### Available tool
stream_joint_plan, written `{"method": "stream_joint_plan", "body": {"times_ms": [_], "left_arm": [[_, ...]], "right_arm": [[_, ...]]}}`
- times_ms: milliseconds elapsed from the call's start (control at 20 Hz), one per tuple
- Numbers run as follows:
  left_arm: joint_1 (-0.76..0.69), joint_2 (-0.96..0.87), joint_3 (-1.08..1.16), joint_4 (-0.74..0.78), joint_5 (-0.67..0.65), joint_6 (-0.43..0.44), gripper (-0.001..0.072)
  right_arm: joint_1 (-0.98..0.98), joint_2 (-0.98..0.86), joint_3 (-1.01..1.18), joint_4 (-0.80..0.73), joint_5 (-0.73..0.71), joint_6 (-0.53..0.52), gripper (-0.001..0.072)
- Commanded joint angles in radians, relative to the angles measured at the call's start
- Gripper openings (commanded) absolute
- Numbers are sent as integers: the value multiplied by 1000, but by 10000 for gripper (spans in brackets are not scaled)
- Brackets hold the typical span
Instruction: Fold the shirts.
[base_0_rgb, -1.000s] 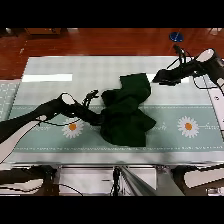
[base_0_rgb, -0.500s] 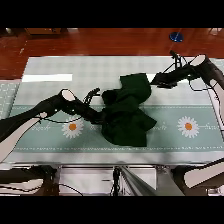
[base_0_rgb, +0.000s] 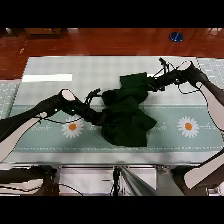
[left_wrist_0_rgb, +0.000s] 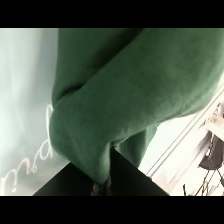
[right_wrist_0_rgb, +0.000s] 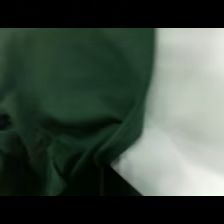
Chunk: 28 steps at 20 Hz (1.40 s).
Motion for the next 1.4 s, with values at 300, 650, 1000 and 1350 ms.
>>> {"method": "stream_joint_plan", "body": {"times_ms": [300, 650, 1000, 1350], "left_arm": [[0, 0, 2, 0, -20, -23, 35], [10, 145, 134, 1, -97, 39, 29], [197, 547, 547, 95, -215, -93, 30], [288, 723, 939, 436, -497, -323, 30]], "right_arm": [[-39, 324, 12, 41, -31, -99, 17], [-45, 602, 12, 35, -48, -99, 16], [-48, 896, 88, -189, -109, -5, 16], [-48, 1027, 307, -508, 107, 156, 15]]}}
